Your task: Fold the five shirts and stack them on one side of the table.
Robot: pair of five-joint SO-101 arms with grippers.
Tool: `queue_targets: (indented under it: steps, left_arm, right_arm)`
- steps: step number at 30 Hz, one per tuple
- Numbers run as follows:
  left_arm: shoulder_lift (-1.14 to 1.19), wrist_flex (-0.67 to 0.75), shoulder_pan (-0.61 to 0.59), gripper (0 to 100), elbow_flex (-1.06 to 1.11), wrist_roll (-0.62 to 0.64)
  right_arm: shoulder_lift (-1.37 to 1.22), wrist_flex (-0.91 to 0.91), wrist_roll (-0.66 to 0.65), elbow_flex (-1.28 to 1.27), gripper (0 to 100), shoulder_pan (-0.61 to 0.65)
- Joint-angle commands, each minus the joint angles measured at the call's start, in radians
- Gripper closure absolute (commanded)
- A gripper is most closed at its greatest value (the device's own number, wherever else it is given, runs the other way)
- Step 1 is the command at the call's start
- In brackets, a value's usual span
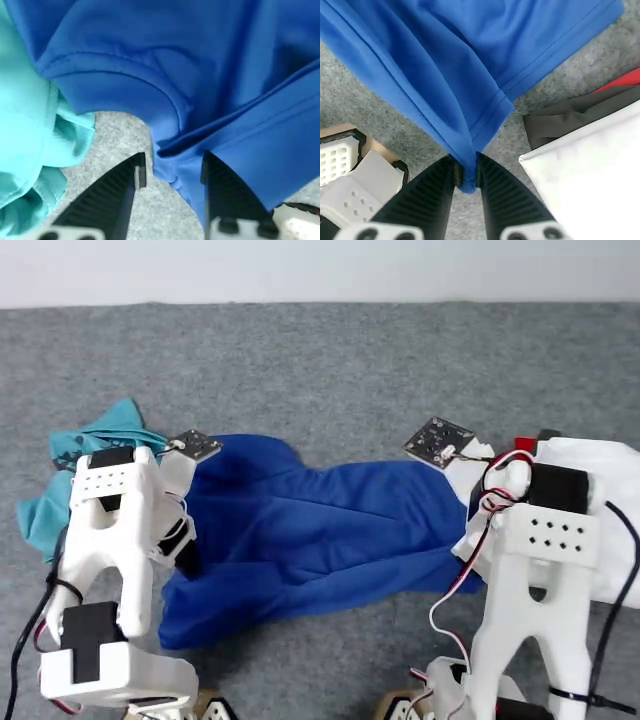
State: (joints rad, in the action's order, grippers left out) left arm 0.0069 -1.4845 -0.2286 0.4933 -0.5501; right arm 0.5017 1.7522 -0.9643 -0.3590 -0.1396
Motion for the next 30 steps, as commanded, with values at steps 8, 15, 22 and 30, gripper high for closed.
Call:
queue_targets:
  steps: [8, 15, 22, 30]
  left_arm:
    - [-0.002, 0.094, 0.0, 81, 0.076, -0.008]
    - [-0.002, 0.114, 0.002, 81, 0.114, -0.009]
    - [-0.002, 0.146, 0.066, 84, 0.188, -0.005]
    - [-0.011, 0.138, 0.072, 90, 0.196, -0.005]
  right_arm:
    - [0.038, 0.036, -0.002, 0.006, 98.9, -0.013]
    - [0.038, 0.036, -0.002, 0.006, 98.9, -0.01]
    - [0.038, 0.036, -0.002, 0.006, 98.9, -0.015]
    - [0.038, 0.038, -0.002, 0.006, 98.9, -0.015]
